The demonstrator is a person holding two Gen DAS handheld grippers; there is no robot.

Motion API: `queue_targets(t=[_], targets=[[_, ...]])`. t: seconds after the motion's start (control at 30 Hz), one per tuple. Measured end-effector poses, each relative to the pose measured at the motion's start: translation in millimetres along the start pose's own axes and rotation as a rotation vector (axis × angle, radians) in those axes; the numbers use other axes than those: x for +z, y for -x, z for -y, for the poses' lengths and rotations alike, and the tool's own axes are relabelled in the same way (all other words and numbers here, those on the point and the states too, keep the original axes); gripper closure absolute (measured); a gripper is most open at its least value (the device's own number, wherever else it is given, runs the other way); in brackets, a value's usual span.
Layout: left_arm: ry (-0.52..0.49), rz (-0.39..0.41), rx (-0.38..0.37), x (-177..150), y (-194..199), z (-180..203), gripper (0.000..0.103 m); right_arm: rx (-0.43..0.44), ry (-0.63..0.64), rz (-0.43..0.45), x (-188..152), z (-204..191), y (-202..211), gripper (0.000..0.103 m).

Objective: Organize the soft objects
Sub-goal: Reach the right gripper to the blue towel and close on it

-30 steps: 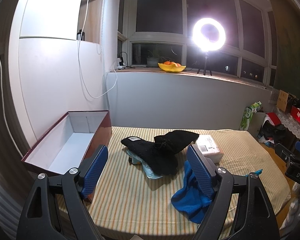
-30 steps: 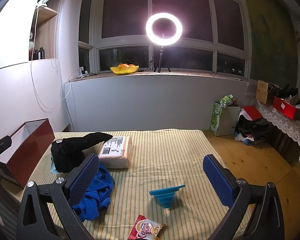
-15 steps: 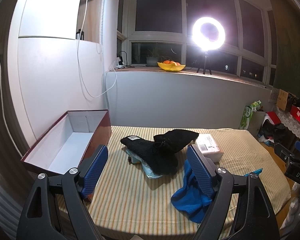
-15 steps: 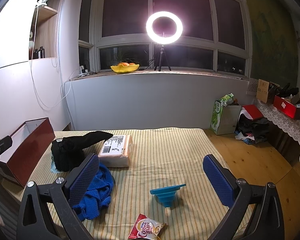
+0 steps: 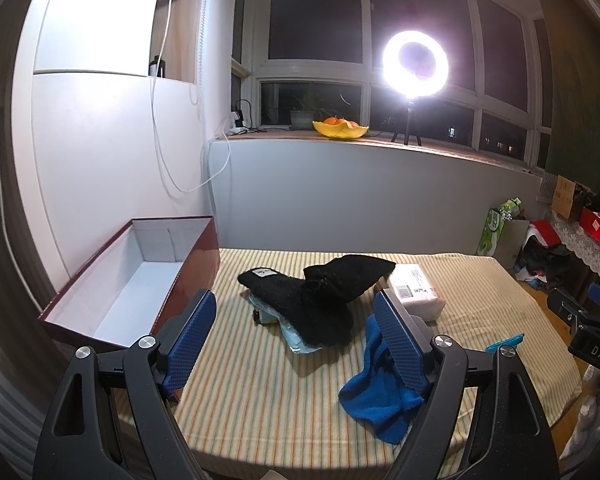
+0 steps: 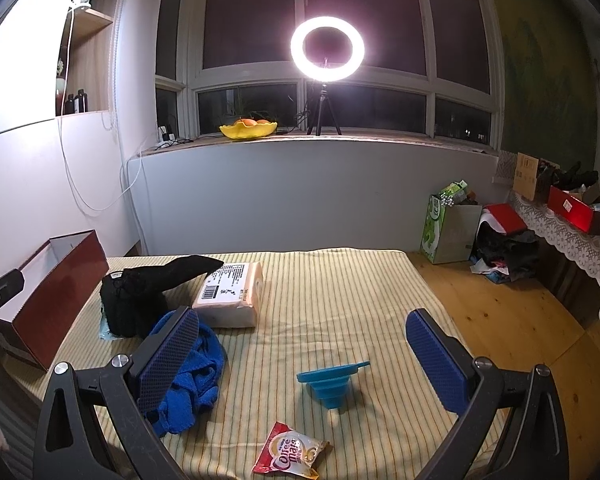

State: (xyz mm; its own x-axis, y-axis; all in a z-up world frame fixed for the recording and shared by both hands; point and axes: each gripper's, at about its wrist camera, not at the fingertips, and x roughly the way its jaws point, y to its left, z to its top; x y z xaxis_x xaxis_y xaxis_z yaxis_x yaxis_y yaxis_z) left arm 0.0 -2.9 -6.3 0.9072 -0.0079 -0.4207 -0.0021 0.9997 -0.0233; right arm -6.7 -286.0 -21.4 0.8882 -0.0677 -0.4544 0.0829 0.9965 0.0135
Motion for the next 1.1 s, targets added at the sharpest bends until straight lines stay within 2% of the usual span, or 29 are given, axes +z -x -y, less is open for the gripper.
queue_targets(t=[0.4,0.67,0.93,1.1], targets=[[-0.002,-0.036,0.002,-6,-5,0,0.021,-0.005,0.009,-0.02,-2,4,0,0.001],[0.008,-0.093,-0.013,-13,-13,-7,0.021,0.012,-0.014,-0.046,-1,20,-3,0.001],[0.029,-0.188,-0.089,-27,-27,-10,0.022,0.157,-0.046,-0.148,-4,29,-22,0.001],[0.034,-0.267,-0.151,-39,-41,-4,0.022,0.254,-0.026,-0.234,-8,16,-47,0.001]])
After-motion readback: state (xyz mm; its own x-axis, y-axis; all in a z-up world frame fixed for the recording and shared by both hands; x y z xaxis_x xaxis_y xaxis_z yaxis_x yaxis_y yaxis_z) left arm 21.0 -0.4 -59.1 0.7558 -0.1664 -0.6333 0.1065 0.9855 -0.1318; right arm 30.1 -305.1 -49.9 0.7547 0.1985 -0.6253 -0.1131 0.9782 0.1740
